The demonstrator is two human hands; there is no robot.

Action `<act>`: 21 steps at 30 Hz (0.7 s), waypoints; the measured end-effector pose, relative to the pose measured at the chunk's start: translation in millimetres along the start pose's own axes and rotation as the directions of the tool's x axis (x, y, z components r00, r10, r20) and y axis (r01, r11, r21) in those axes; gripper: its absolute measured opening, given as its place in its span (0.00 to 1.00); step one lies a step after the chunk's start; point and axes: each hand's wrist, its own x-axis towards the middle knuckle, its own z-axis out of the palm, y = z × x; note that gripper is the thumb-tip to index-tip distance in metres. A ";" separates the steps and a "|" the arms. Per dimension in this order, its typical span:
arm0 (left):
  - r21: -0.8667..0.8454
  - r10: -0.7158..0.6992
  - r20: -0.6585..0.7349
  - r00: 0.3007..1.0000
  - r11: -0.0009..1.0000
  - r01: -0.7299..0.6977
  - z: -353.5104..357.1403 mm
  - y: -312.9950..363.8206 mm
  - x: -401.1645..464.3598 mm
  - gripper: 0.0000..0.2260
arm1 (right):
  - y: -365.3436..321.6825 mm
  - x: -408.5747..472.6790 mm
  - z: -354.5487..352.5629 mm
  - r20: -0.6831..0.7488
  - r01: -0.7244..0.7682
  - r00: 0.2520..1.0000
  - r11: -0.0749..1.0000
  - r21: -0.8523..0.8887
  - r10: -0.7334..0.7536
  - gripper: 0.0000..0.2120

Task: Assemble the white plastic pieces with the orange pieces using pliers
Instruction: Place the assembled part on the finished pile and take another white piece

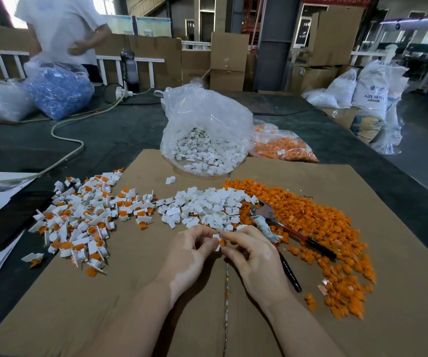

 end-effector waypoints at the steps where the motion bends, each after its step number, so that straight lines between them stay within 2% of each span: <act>1: 0.006 0.002 -0.001 1.000 1.000 -0.002 0.1 0.0 0.1 0.04 | -0.2 0.1 -0.2 -0.002 0.005 1.000 1.000 -0.005 -0.005 0.13; 9: 0.037 0.008 -0.012 1.000 0.999 -0.008 0.6 -1.2 0.9 0.03 | 0.8 0.6 0.1 -0.010 0.016 1.000 1.000 -0.025 -0.016 0.10; 16: -0.009 -0.002 -0.027 1.000 1.000 0.001 1.6 0.6 0.5 0.01 | 2.4 0.3 0.1 -0.006 0.026 1.000 0.999 -0.039 -0.027 0.10; 21: -0.012 -0.027 -0.040 0.999 1.000 0.027 3.6 2.4 2.7 0.04 | 1.6 -0.8 -1.1 -0.037 0.034 0.999 0.995 -0.091 -0.037 0.12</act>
